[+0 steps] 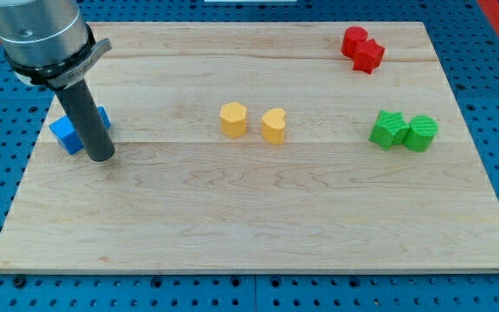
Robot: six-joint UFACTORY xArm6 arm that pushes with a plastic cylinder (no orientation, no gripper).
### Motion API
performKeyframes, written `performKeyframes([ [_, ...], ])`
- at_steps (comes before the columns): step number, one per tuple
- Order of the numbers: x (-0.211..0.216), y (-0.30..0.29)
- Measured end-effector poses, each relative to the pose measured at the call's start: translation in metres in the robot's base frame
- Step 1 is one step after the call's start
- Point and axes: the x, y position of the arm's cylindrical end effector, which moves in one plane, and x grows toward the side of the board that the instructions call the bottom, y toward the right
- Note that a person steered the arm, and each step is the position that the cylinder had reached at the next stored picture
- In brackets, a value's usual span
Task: Move green star close to the yellow hexagon
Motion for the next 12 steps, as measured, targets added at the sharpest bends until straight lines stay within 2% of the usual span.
performKeyframes([
  [2,-0.003,0.164],
  [3,-0.003,0.197],
  [4,-0.003,0.269],
  [6,-0.008,0.458],
  [7,-0.023,0.487],
  [8,-0.025,0.490],
  [10,-0.026,0.346],
  [11,-0.035,0.312],
  [12,-0.073,0.319],
])
